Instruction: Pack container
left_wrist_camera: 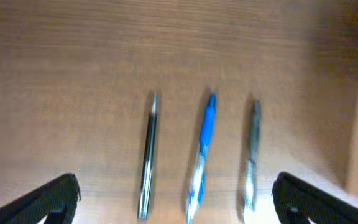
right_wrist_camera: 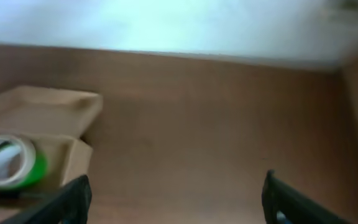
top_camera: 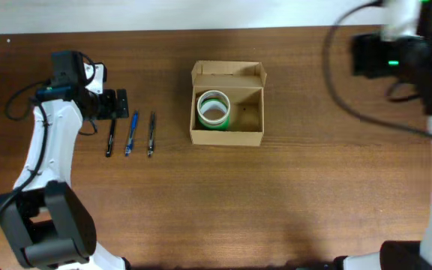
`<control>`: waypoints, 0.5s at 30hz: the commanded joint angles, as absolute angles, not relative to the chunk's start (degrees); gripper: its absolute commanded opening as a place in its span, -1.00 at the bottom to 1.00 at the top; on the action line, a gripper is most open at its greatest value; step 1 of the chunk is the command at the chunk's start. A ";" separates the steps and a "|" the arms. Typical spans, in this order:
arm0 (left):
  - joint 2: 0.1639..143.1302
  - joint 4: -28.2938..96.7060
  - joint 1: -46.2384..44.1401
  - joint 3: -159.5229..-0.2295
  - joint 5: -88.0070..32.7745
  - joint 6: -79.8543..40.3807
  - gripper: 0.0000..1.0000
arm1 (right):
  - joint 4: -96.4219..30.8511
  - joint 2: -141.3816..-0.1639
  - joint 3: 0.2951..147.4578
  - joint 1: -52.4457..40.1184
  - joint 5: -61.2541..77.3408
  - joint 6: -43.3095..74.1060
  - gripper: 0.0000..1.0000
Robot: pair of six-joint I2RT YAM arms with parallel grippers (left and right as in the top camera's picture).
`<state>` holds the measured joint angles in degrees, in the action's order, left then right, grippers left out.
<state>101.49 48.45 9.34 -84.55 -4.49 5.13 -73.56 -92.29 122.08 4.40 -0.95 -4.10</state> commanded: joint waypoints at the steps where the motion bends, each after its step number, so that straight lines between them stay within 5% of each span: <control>1: 96.23 55.88 9.10 -93.51 -5.08 7.44 0.98 | -76.69 -94.37 122.13 13.50 3.68 7.40 0.81; 2: 96.23 59.66 9.13 -95.85 -5.10 7.44 0.98 | -77.56 -95.20 122.13 15.64 3.90 8.38 0.98; 15: 98.37 68.53 9.17 -99.26 -3.40 13.87 0.99 | -78.89 -103.85 122.13 27.07 3.88 8.88 0.98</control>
<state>96.47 68.34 9.34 -99.13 -4.47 10.55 -78.91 -102.98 122.02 26.70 2.94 7.88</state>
